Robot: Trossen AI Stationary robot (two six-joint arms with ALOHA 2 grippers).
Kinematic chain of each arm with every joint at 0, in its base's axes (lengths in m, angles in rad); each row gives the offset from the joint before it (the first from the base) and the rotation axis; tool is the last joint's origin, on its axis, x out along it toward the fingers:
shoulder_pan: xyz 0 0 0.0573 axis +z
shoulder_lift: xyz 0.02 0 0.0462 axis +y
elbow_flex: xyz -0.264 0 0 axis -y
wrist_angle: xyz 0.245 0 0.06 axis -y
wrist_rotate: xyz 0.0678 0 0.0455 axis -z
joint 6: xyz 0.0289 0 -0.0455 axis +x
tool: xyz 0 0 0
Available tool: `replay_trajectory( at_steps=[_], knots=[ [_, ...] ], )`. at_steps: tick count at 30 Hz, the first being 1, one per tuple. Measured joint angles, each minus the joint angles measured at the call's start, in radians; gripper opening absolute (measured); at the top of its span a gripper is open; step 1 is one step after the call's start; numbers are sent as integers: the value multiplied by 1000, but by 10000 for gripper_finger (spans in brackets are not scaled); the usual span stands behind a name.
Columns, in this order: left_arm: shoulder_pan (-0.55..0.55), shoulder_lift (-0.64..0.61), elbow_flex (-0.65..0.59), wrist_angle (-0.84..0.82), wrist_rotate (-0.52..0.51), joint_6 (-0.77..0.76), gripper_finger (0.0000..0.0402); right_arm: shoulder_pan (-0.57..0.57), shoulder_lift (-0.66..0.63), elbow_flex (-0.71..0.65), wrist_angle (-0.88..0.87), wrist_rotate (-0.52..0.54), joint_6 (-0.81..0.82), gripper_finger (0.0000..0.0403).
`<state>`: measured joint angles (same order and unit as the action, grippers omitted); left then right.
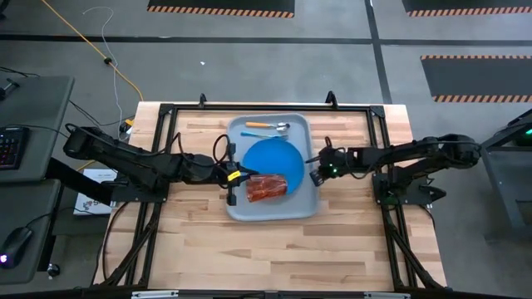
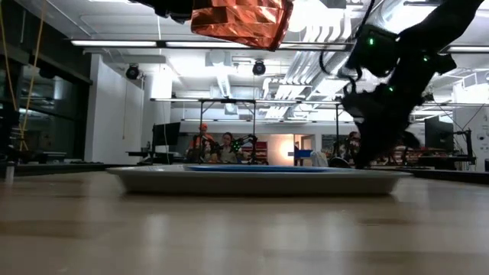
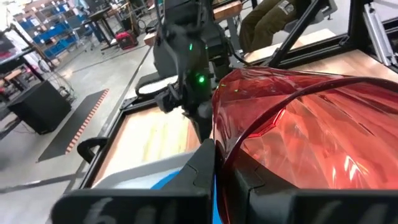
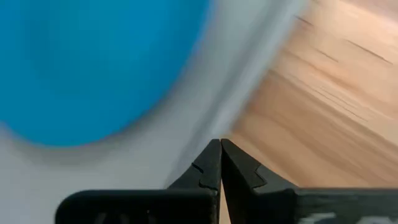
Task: Pick and place plate/cup/fork/spoon on tray
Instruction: Put the orange cup on the gray serving tray to the top left of the blue plate
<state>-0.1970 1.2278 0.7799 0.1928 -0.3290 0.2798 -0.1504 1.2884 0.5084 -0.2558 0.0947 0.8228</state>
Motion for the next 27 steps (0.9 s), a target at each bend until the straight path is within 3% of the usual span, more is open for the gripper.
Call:
replay_trajectory(
  at_steps=[5, 8, 13, 16, 20, 27],
  knots=[
    [0, 0, 0, -21, -2, -29, 3, 52, 0, 2, 163, -56, -113, 0],
    [0, 1, 1, -26, -1, -80, 3, 64, -1, 36, 85, -28, -142, 0],
    [0, 80, 121, -262, 58, -176, 3, 60, -1, 165, -220, 206, -105, 0],
    [-5, 195, 265, -441, 137, -190, 3, 60, -2, 246, -377, 376, -47, 0],
    [-22, 387, 446, -566, 135, -101, 3, 76, -2, 319, -485, 539, 8, 0],
    [-5, 652, 684, -608, 117, 25, 3, 115, -2, 334, -512, 611, 7, 0]
  ],
)
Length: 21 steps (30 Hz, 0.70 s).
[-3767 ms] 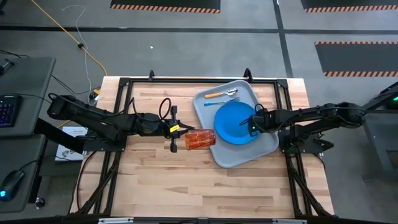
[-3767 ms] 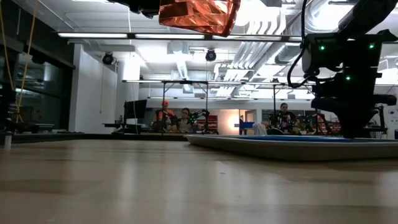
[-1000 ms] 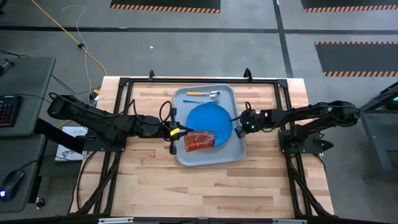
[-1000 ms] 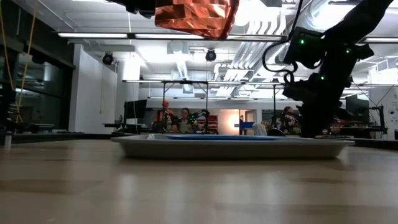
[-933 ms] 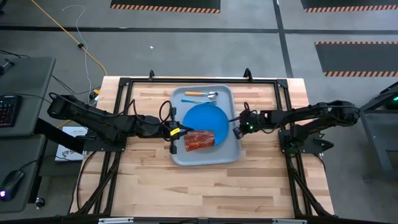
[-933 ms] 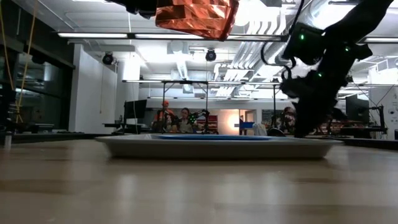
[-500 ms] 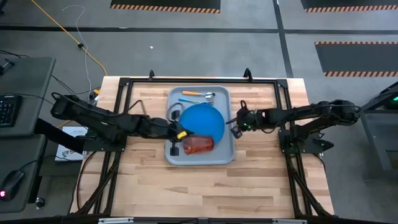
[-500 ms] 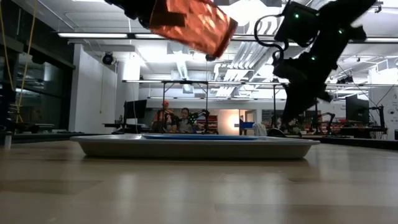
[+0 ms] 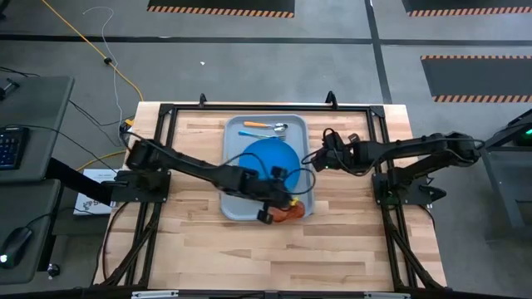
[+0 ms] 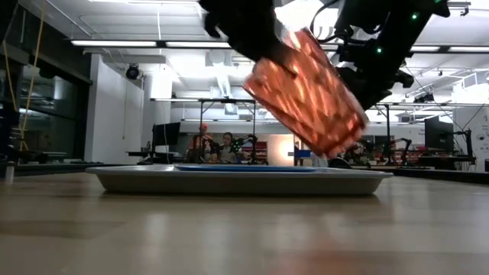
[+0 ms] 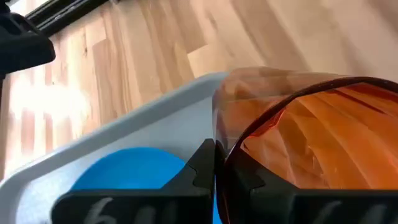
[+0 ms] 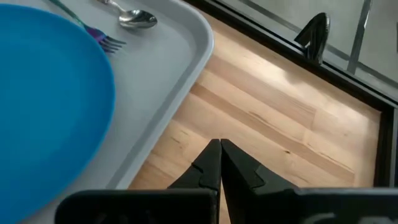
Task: Pick and place plate/cup/fork/spoon on tray
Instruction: Put the orange cup on the gray serving tray to the top left of the blue plate
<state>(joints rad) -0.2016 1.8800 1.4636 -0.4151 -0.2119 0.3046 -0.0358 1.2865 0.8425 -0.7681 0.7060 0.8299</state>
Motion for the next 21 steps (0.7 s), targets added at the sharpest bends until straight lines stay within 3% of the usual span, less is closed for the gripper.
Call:
replay_trajectory(
  at_steps=[7, 21],
  knots=[
    [7, 120, 100, -19, -58, 64, 3, 10, 0, 0, -21, 22, 8, 0],
    [14, 125, 100, -76, -81, 100, 6, 10, 0, 0, 26, 24, 26, 0]
  ],
)
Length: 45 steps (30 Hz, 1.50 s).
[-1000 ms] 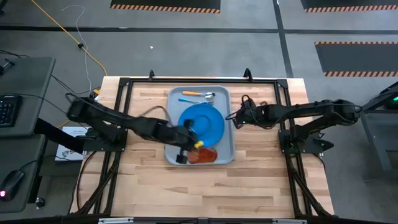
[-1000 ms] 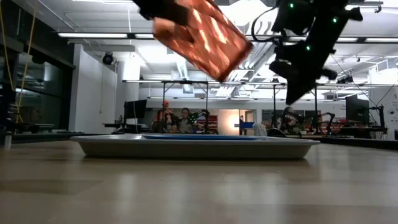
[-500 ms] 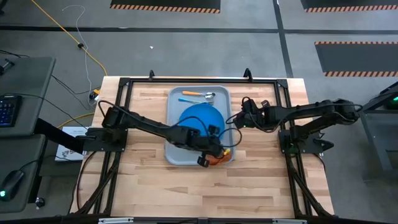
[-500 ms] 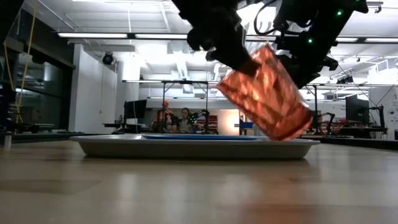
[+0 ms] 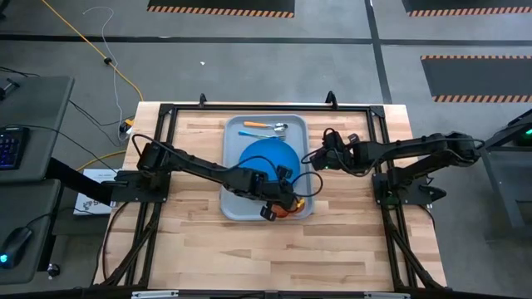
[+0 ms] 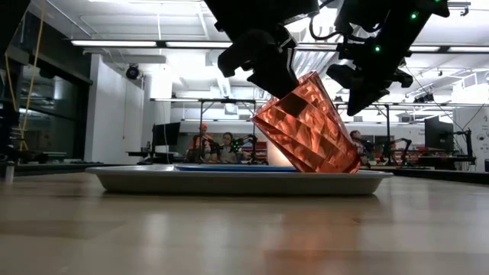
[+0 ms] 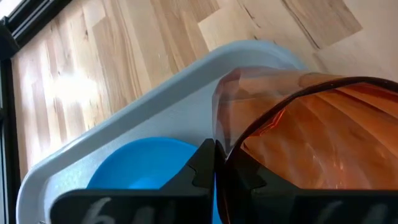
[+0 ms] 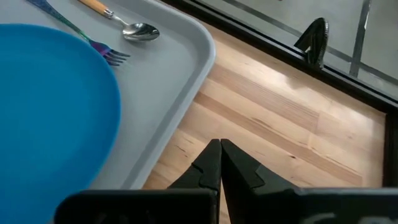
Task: Pick and place plate/cup/fork/spoon on tray
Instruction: Put the orange cup on the gray serving tray to the top left of the blue plate
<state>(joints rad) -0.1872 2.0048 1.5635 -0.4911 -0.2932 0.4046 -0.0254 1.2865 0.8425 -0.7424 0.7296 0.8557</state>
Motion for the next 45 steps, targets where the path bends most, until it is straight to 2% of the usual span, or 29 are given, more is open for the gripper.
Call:
replay_trajectory(
  at_steps=[10, 20, 27, 45],
  knots=[
    [11, -1, 0, -11, 23, 17, 16, 0, 0, 0, 10, -5, 0, 0],
    [18, -1, 0, 12, 27, 17, 100, 0, 0, 0, 16, -6, 0, 0],
    [18, -1, 0, 34, 26, 18, 135, 0, 0, 0, 16, -7, 0, 0],
    [-1, 0, 9, 115, -61, 97, 143, 0, 0, 0, 24, -7, 0, 0]
  ],
)
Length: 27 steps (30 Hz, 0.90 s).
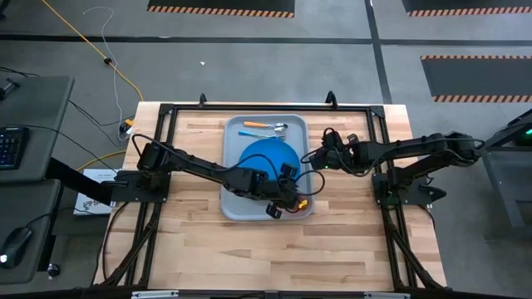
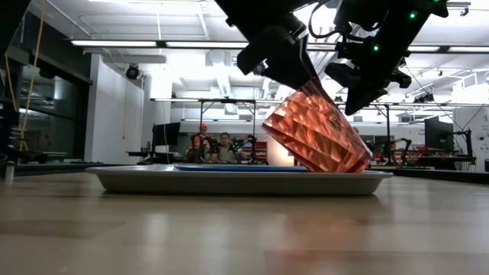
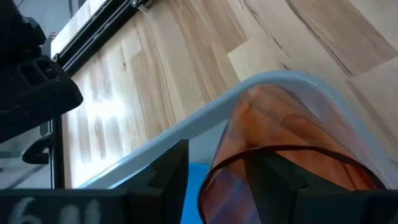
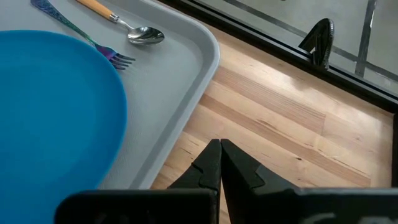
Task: Pick and place plate/cup/fork/spoon on tray
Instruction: Put the orange cup on the gray serving tray to the top left of the blue plate, then return to Home Position
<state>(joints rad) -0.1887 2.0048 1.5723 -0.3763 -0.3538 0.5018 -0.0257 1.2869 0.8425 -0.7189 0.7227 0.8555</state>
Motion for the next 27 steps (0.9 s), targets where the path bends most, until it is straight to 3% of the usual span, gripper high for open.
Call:
replay_trajectory(
  at_steps=[27],
  knots=[
    [0, 0, 1, 146, -24, 138, 143, 0, 0, 0, 42, 6, -26, 0]
  ],
)
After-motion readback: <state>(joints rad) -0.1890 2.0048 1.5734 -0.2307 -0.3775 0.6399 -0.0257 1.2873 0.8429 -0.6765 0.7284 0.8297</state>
